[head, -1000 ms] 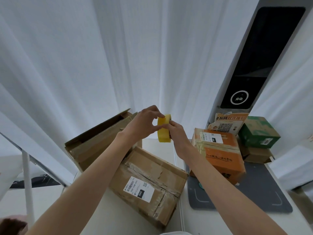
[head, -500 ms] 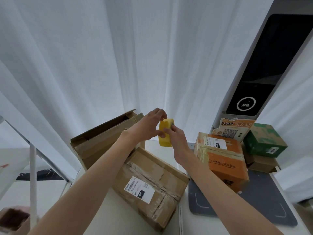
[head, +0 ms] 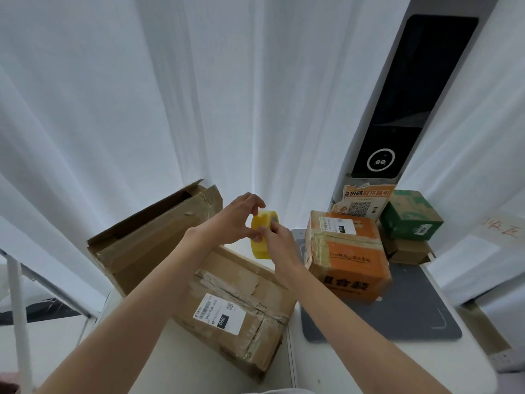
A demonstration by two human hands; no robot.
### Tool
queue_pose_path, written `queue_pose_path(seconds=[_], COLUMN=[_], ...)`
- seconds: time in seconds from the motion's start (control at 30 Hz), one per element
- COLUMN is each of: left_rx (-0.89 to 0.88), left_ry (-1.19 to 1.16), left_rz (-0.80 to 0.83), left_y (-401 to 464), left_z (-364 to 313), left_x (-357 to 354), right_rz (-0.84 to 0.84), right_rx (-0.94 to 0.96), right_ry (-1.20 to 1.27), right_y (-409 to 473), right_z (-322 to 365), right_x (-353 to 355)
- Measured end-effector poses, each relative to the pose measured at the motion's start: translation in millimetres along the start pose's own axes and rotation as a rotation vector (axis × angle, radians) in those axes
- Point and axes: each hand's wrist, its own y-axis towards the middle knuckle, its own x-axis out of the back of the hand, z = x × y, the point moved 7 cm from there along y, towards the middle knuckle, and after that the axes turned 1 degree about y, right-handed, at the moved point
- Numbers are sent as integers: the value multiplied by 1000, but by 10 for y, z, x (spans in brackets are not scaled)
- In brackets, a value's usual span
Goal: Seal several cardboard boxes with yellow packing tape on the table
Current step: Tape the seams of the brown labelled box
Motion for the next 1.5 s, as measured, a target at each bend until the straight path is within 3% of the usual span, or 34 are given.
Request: queue_pose_path(seconds=[0.13,0.57,0.8,1.3,1.5], left_rx=[11,9,115,186,195], left_ry=[-13,3,-149,79,203], left_rz=[41,-225,-75,-124,-55], left_y=[18,3,110,204,205], left_z=[-22,-264,-173,-328,-352], left_x=[-78,182,267,289,99], right_rz=[-54,-100,-43,-21,-52], right_rx=[-35,26,70,191,208], right_ry=[44,26,-17,-63,-75], right_y=[-4,4,-90,-126,-141], right_z=[5,198,194,190,144], right_x=[41,231,262,274,293])
